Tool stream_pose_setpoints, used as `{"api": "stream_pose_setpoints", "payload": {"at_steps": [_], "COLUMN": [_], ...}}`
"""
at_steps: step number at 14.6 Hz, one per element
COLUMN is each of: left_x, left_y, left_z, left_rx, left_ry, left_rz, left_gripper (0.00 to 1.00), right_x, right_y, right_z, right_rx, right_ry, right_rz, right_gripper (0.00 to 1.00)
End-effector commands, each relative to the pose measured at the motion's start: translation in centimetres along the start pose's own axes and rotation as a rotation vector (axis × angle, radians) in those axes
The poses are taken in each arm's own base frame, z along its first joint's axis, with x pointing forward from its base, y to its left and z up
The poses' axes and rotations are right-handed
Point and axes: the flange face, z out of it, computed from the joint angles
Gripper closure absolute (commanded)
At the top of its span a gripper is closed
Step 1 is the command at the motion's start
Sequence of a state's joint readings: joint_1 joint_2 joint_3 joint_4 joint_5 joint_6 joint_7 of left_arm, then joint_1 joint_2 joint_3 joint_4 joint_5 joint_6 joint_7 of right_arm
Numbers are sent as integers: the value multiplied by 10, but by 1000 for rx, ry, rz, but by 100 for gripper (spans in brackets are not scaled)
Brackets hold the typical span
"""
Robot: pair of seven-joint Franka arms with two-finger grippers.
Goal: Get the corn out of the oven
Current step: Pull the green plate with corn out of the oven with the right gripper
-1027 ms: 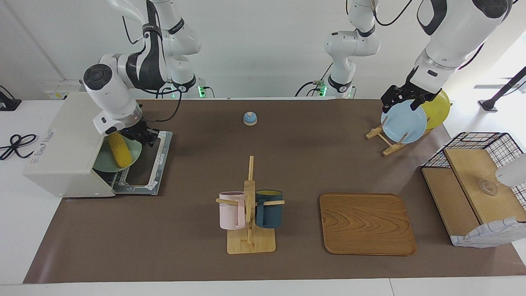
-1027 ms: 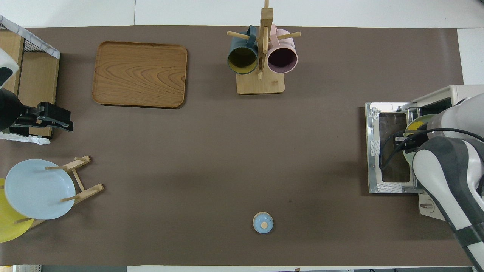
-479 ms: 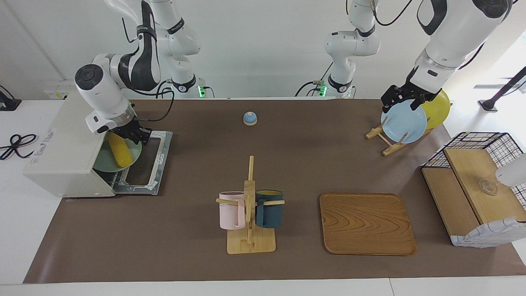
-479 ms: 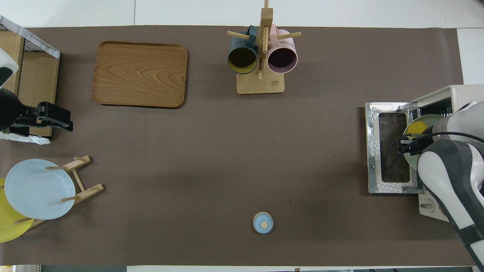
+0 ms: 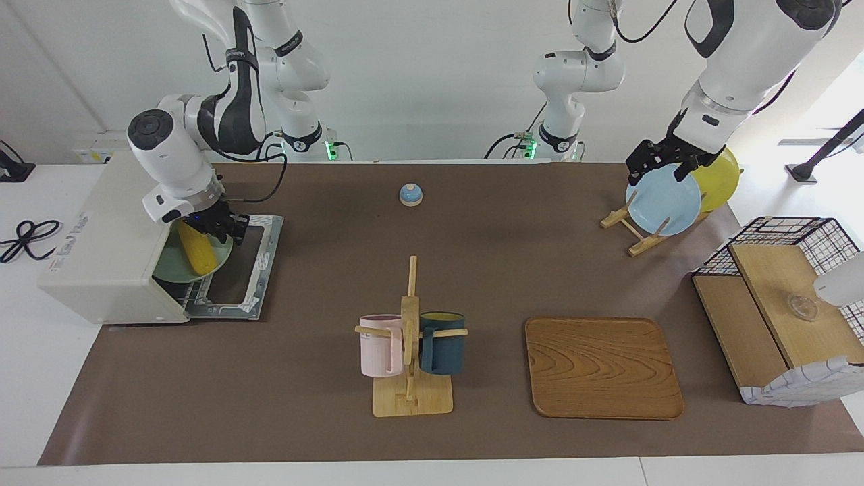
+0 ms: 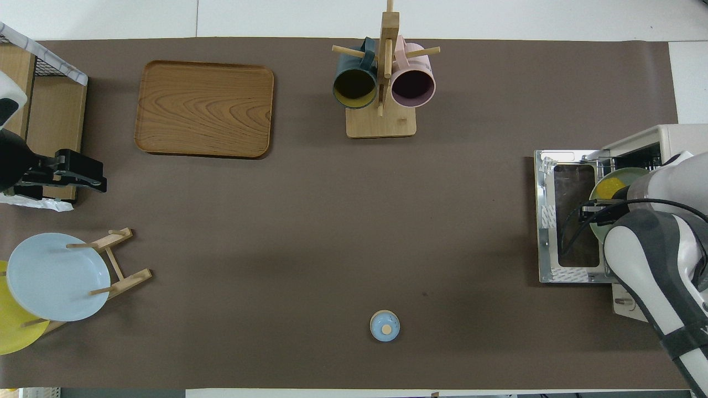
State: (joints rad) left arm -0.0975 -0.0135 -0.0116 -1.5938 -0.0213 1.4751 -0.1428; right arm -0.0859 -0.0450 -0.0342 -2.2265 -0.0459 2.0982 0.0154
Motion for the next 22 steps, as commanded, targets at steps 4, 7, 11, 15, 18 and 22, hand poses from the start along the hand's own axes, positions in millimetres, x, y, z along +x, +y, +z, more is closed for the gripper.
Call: {"api": "stream_pose_setpoints", "payload": {"at_steps": [4,7,11,15,18,22], "left_x": [-4,-4,-4,-4,-4,-4], "left_y": [-5,-5,-4,-4,-4,-1], "left_z": [-4,-4,-4,-4,-4,-4], "left_rx": [-7,-7,-7,-7,-7,-5], "left_ry": [-3,-3,-3,-3,-3,-8], "left_rz": [-10,-10,-8,-10,-11,-7], "left_gripper": [0,0,0,0,0,0], "right_x": [-3,-4,-5,-2,11,7], "right_y": [2,4,5,-28,-78,-159], "right_z": [18,18,19,10,-14,-35], "right_rx": [-17,-70,-104,-115,-133,-161], "right_ry": [26,22,9,7,-24,-38], "right_rz": [-41,-104,-132,-195,-246,-210], "right_gripper": [63,64,100,100,100,100]}}
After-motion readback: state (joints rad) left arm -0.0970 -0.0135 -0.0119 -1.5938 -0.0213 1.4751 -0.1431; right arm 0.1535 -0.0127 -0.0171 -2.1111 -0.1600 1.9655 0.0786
